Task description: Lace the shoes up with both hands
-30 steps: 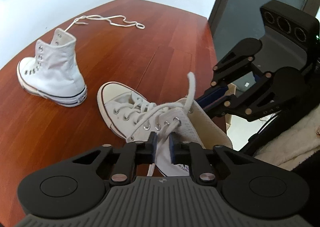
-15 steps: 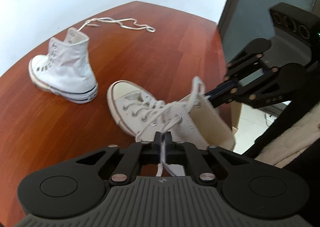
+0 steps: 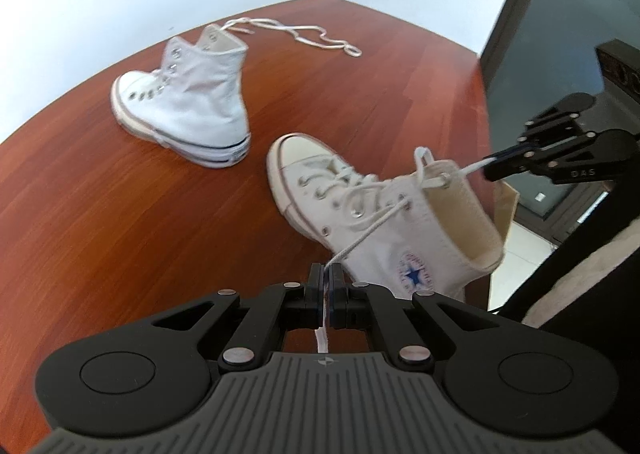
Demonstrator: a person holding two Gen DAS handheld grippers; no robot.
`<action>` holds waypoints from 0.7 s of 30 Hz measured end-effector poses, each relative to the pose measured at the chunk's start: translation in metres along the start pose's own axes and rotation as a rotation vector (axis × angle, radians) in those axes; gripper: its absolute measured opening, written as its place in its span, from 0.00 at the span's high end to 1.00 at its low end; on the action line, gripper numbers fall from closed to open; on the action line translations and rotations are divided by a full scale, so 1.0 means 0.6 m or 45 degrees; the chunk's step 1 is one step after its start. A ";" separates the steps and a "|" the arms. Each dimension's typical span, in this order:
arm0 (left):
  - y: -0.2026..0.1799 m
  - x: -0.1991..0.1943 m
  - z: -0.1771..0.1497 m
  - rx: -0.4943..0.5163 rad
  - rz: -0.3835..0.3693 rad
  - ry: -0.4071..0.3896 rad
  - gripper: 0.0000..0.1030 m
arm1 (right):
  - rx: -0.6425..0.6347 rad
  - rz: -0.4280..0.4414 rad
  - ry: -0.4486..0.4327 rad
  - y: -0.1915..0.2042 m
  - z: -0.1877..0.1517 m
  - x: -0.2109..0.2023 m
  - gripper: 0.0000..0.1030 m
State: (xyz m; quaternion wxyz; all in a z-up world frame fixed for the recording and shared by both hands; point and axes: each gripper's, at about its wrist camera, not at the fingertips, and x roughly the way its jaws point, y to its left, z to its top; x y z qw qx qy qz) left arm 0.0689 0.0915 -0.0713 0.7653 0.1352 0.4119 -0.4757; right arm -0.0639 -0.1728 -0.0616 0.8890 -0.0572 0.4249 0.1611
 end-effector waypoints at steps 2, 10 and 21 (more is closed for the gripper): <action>0.005 -0.001 -0.006 -0.007 0.022 0.011 0.98 | 0.006 -0.019 0.005 -0.004 -0.005 -0.001 0.98; 0.028 -0.008 -0.030 -0.052 0.081 0.062 0.98 | 0.045 -0.100 0.033 -0.027 -0.024 -0.005 0.98; 0.078 -0.032 -0.035 -0.123 -0.002 0.071 0.97 | 0.140 0.018 0.041 -0.070 -0.034 -0.010 0.97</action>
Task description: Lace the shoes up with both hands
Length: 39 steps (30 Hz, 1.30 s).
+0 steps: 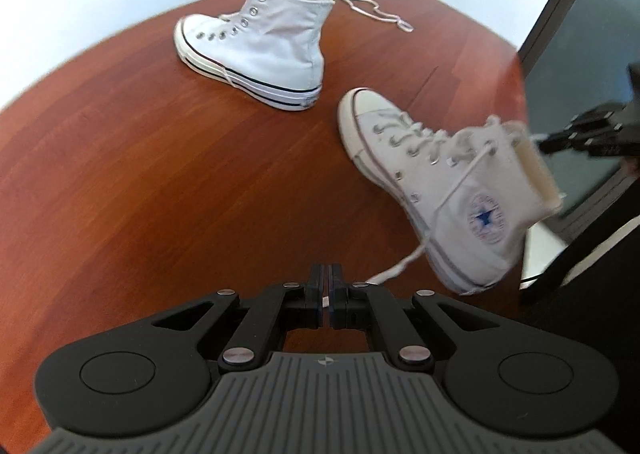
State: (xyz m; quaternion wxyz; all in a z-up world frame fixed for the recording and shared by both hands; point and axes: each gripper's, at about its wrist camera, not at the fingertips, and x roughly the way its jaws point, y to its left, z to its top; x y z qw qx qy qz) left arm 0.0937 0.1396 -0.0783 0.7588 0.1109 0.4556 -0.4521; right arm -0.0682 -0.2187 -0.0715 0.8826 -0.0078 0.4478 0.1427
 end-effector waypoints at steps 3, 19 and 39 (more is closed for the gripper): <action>-0.006 -0.002 0.013 0.016 -0.046 -0.011 0.92 | -0.030 0.035 0.008 0.006 0.008 0.002 0.96; -0.073 0.038 0.062 0.174 -0.246 -0.010 0.78 | -0.197 0.263 -0.037 0.064 0.045 0.014 0.64; -0.097 0.093 0.089 0.308 -0.331 0.052 0.83 | -0.451 0.441 -0.084 0.121 0.123 0.055 0.81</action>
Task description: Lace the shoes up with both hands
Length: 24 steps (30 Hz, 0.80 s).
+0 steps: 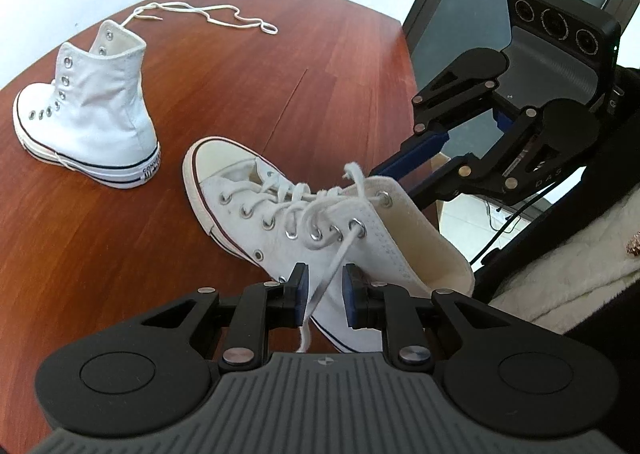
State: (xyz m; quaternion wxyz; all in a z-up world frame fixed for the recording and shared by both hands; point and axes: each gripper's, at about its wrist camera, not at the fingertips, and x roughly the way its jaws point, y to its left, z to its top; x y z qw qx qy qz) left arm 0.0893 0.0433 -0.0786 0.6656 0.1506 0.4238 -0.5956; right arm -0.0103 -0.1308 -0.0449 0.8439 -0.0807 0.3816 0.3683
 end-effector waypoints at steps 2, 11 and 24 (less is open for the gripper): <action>-0.002 0.002 0.001 0.010 -0.002 0.001 0.86 | -0.007 0.001 -0.002 0.000 0.003 -0.001 0.81; -0.016 0.005 0.001 0.052 0.022 -0.013 0.96 | -0.077 0.014 0.003 0.013 0.002 0.001 0.92; -0.007 -0.047 -0.024 -0.025 0.115 -0.076 0.98 | 0.001 -0.057 0.049 0.016 -0.018 -0.021 0.97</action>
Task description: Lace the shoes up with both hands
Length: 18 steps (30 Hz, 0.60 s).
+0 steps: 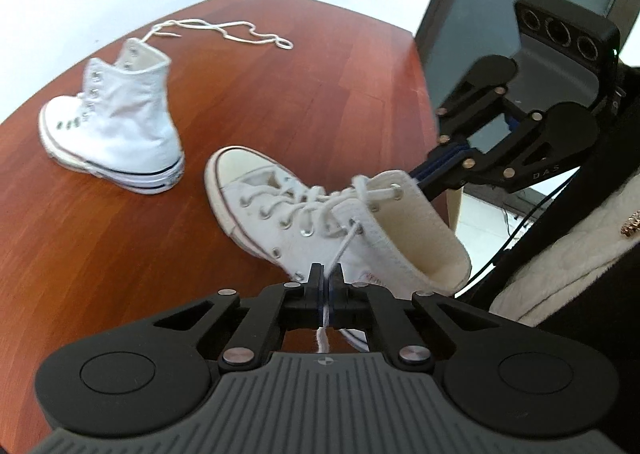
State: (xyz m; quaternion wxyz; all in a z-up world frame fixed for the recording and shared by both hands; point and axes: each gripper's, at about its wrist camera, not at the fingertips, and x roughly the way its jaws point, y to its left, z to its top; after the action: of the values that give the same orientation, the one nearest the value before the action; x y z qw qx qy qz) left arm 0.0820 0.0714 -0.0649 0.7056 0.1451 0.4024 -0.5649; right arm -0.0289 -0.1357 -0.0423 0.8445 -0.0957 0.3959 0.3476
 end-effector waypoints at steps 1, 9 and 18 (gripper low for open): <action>0.002 -0.006 -0.002 -0.013 0.013 -0.008 0.98 | 0.004 -0.008 0.000 0.001 -0.002 -0.003 0.97; 0.013 -0.032 -0.023 -0.125 0.062 -0.025 0.98 | 0.079 -0.065 -0.007 0.006 -0.017 -0.027 0.96; -0.010 -0.031 -0.019 -0.133 0.049 -0.037 0.97 | 0.098 -0.049 -0.016 0.021 -0.009 -0.025 0.95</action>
State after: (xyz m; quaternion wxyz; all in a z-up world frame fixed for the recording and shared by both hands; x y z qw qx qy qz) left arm 0.0710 0.0895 -0.0569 0.7288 0.1077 0.4181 -0.5315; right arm -0.0471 -0.1361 -0.0335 0.8566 -0.0685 0.4018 0.3165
